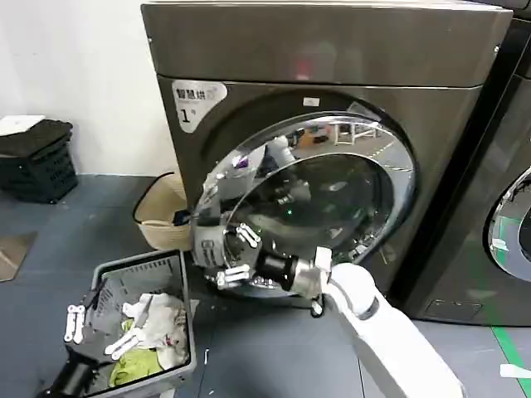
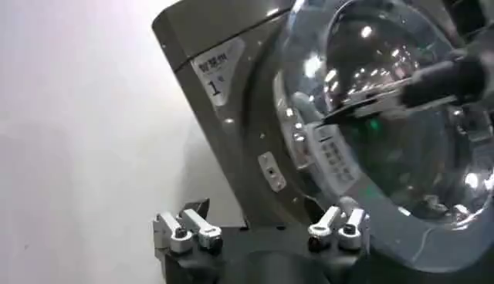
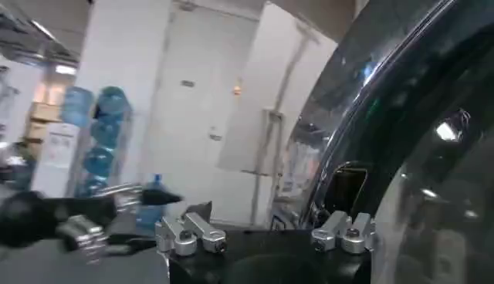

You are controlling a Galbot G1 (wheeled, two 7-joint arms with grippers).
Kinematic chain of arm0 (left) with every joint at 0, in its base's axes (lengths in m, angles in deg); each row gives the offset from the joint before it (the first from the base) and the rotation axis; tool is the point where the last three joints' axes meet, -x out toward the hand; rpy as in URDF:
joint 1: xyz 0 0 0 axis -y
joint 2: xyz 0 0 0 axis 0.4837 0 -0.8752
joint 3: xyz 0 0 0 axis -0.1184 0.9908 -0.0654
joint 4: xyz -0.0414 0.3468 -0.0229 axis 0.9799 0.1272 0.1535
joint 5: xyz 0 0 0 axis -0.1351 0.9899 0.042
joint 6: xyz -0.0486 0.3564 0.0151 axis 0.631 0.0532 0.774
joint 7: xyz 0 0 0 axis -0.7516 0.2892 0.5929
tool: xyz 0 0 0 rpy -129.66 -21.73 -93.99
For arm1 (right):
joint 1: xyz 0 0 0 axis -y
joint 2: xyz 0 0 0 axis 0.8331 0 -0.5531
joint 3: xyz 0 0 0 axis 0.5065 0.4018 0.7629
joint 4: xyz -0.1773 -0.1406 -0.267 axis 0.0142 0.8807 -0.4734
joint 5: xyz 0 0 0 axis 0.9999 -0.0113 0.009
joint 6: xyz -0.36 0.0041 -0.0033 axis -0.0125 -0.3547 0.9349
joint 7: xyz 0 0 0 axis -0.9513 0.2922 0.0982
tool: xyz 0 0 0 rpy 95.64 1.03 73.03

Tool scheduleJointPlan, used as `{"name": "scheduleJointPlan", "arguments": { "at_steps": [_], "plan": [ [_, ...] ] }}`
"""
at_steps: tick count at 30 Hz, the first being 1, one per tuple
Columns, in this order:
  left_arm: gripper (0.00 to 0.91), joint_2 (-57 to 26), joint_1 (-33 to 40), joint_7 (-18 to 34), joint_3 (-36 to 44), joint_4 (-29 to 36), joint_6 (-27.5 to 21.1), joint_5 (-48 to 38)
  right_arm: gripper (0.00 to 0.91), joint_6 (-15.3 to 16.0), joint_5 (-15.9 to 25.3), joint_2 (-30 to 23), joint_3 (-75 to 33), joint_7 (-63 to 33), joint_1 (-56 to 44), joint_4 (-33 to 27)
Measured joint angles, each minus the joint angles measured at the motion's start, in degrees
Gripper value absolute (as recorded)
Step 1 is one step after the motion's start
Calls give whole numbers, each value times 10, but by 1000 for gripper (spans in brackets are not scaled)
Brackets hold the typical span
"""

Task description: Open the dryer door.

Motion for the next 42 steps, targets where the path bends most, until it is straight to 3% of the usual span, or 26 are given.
{"name": "scheduleJointPlan", "arguments": {
  "at_steps": [7, 24, 42],
  "plan": [
    [907, -36, 14, -4, -6, -5, -17, -21, 907, -14, -32, 33, -19, 74, -23, 20],
    [907, -114, 69, -17, 15, -23, -42, -29, 907, -14, -83, 97, -83, 156, -92, 92],
    [907, -191, 151, -34, 53, -63, -48, -53, 907, -42, -99, 153, -186, 247, -194, 142]
  ]
}}
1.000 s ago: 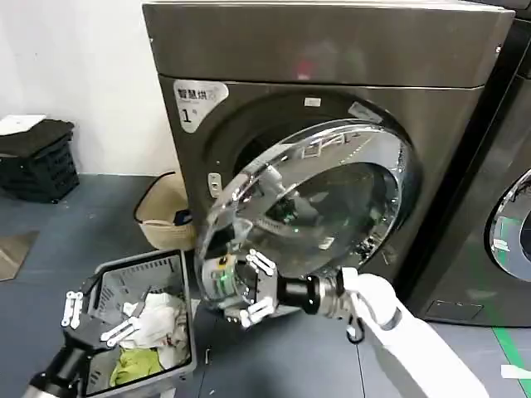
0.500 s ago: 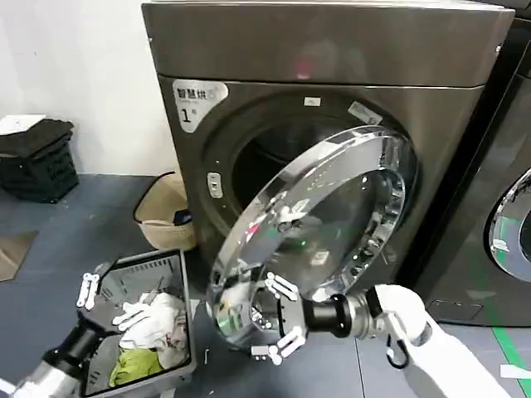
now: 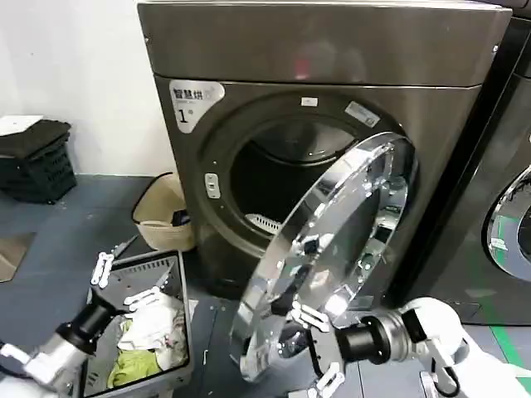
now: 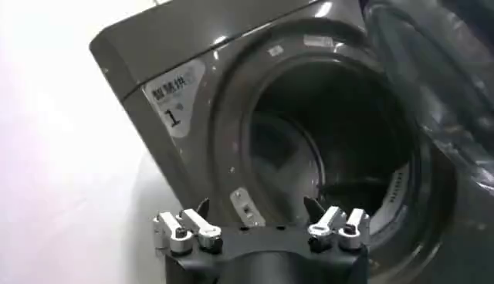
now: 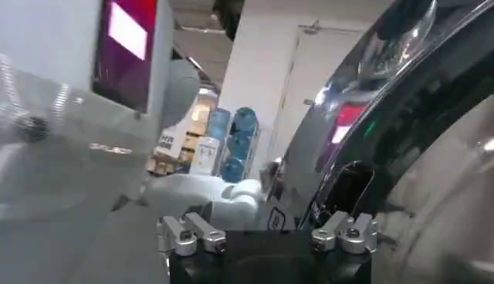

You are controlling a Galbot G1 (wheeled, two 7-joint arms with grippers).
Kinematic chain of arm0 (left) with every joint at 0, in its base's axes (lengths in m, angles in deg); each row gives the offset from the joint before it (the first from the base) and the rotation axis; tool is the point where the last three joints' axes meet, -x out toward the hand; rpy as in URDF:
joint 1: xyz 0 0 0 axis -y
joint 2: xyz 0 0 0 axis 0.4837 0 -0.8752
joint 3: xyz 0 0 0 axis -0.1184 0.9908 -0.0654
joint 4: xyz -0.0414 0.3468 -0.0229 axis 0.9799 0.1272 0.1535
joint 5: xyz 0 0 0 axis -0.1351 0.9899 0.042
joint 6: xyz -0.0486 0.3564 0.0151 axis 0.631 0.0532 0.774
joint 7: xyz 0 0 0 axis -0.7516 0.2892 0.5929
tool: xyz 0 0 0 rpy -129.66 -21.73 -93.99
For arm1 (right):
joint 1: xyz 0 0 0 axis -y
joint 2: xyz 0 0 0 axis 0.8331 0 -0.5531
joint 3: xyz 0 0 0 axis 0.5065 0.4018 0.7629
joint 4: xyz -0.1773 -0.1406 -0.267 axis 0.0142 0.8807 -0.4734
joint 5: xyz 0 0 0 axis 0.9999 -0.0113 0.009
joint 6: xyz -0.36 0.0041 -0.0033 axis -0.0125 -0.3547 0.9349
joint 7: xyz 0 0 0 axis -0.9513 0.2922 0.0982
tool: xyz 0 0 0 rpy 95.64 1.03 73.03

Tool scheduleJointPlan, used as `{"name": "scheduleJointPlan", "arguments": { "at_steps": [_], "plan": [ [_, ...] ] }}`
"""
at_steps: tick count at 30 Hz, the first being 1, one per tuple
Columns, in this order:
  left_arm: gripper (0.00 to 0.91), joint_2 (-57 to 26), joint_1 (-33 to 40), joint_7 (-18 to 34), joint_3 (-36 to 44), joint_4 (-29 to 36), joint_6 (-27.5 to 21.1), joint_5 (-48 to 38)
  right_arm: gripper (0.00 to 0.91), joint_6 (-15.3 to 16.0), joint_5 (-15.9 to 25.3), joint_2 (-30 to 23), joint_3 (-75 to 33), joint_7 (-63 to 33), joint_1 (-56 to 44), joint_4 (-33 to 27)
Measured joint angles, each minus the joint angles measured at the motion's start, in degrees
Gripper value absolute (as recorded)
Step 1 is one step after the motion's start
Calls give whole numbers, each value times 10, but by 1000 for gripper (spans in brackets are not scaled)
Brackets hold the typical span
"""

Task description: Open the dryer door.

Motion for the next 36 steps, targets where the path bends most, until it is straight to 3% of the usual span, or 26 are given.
{"name": "scheduleJointPlan", "arguments": {
  "at_steps": [21, 36],
  "plan": [
    [907, -125, 103, -36, 141, -45, 11, -13, 907, -3, -33, 32, -219, -12, -145, -5],
    [907, -171, 217, -45, 307, -87, 34, -7, 907, -49, -40, -15, -435, -63, -349, -9]
  ]
}}
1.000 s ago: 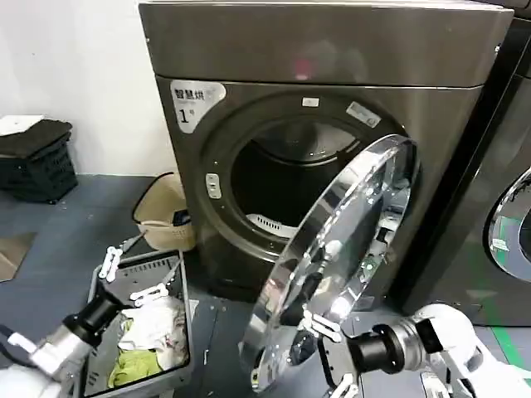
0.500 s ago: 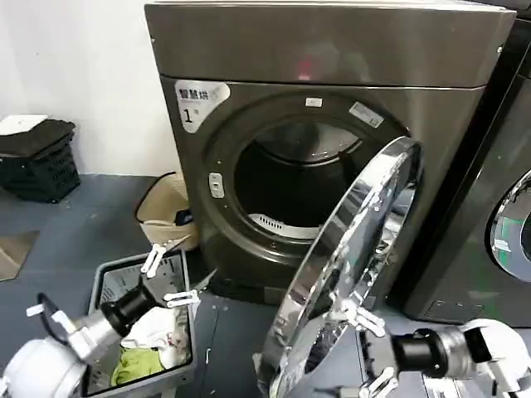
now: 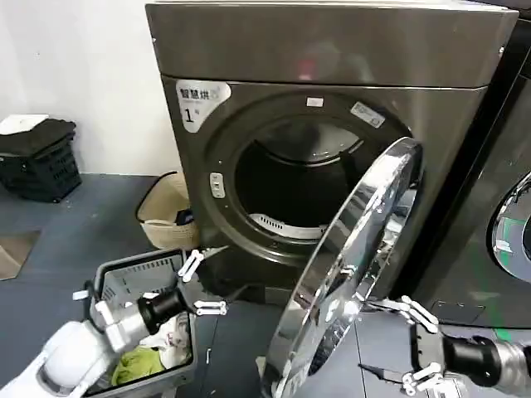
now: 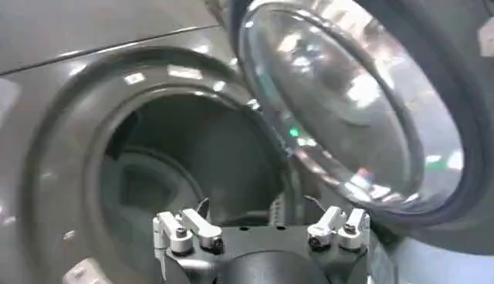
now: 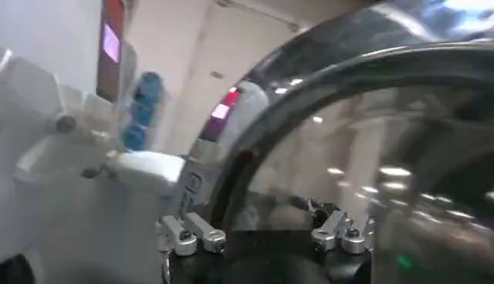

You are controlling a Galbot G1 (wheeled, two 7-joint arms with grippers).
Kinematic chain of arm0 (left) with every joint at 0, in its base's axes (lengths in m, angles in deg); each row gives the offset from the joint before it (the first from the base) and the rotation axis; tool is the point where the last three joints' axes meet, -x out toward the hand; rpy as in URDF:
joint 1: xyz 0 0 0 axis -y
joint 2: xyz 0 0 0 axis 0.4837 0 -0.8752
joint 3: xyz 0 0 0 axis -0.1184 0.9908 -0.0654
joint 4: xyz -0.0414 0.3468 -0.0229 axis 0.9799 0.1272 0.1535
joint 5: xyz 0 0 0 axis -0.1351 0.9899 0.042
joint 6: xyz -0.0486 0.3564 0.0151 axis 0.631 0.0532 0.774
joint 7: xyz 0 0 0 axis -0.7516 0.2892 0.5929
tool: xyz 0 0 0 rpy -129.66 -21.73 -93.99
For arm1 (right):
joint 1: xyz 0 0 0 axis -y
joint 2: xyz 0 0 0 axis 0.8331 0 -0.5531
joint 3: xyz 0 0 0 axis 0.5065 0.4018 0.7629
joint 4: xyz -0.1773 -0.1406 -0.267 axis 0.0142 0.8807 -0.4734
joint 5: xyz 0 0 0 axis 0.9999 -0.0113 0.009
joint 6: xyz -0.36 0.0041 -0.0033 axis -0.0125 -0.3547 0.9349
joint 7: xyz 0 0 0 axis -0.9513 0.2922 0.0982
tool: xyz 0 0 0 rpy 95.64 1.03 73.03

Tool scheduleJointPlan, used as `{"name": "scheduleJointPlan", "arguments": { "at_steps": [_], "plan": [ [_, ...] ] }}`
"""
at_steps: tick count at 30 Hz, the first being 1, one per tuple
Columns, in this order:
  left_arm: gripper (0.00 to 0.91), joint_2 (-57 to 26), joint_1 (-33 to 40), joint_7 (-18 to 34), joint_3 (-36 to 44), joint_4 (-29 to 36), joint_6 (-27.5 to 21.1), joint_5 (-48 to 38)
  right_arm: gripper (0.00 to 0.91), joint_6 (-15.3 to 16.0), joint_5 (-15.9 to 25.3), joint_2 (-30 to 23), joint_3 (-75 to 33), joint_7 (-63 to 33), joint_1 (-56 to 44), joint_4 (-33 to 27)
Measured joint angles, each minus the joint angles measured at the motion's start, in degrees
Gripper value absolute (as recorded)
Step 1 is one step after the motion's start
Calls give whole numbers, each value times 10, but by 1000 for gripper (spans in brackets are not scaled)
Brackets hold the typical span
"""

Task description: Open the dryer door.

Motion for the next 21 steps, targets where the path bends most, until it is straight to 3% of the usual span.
{"name": "scheduleJointPlan", "arguments": {
  "at_steps": [5, 11, 18, 21],
  "plan": [
    [907, 8, 38, 0, 57, -11, 6, -2, 907, -27, -5, -36, -82, -40, -64, -9],
    [907, 11, 81, 0, 121, -29, 14, -4, 907, -66, 36, -87, -185, -105, -122, -35],
    [907, 23, 146, -1, 199, -52, 14, -9, 907, -77, 107, -134, -278, -233, -148, -83],
    [907, 30, 175, 0, 233, -64, 13, -10, 907, -62, 139, -146, -306, -283, -148, -104]
  ]
}}
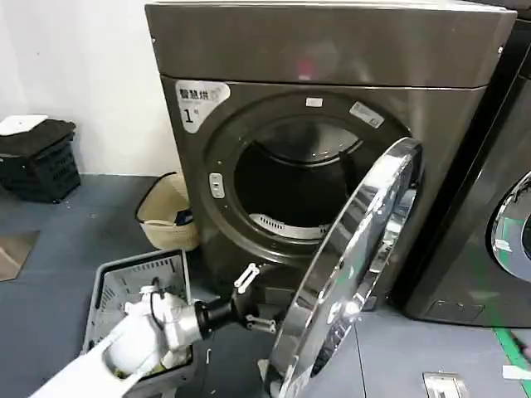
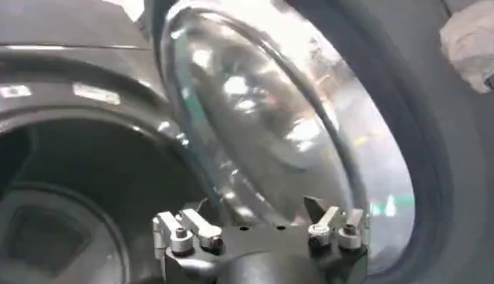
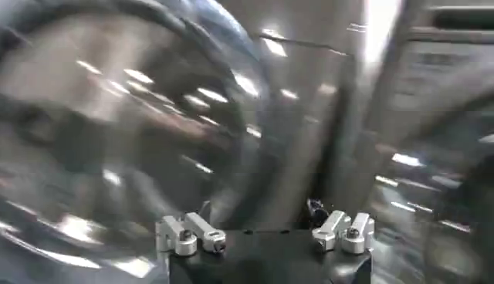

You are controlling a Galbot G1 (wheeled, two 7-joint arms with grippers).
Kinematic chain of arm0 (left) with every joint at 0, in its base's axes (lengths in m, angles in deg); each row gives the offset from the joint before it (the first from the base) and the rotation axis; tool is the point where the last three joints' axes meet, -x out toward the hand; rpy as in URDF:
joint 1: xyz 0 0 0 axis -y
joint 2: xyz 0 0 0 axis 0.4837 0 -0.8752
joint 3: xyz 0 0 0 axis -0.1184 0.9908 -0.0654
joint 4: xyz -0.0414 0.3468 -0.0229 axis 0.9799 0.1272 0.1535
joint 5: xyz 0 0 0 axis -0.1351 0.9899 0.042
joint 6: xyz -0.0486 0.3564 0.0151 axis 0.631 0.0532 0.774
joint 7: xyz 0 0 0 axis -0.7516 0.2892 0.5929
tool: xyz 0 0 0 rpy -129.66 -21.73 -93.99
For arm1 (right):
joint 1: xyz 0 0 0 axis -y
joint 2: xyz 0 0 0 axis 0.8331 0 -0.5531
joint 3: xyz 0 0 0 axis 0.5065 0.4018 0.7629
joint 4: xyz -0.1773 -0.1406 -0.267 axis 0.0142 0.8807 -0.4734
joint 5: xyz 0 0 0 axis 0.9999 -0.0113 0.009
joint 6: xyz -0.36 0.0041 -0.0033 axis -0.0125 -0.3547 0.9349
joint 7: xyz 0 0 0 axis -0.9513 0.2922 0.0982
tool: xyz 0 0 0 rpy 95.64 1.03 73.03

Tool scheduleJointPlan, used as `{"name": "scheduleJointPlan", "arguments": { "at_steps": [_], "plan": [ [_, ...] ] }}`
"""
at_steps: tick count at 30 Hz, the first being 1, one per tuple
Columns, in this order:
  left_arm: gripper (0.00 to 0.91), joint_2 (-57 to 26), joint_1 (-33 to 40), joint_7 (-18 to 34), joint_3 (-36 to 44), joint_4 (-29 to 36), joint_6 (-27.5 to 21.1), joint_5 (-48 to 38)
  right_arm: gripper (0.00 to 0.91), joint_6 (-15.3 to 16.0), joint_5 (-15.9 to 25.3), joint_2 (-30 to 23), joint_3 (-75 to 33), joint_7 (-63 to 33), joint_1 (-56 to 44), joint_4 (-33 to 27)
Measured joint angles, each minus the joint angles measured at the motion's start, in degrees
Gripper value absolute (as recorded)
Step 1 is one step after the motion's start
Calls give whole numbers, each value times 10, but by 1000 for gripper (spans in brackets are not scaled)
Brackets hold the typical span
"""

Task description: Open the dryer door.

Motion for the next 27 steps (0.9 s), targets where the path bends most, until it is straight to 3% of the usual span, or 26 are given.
{"name": "scheduleJointPlan", "arguments": {
  "at_steps": [8, 14, 19, 23, 27],
  "plan": [
    [907, 24, 66, 0, 70, -26, -7, -4, 907, 65, 110, -31, -67, -156, 17, -69],
    [907, 48, 106, 0, 118, -45, -9, -6, 907, 110, 153, -47, -114, -219, 25, -106],
    [907, 73, 144, 1, 162, -67, -14, -15, 907, 169, 185, -51, -138, -270, 29, -133],
    [907, 98, 175, 2, 196, -89, -15, -17, 907, 207, 190, -59, -155, -304, 36, -142],
    [907, 122, 204, 2, 224, -109, -17, -20, 907, 220, 205, -64, -170, -329, 42, -149]
  ]
}}
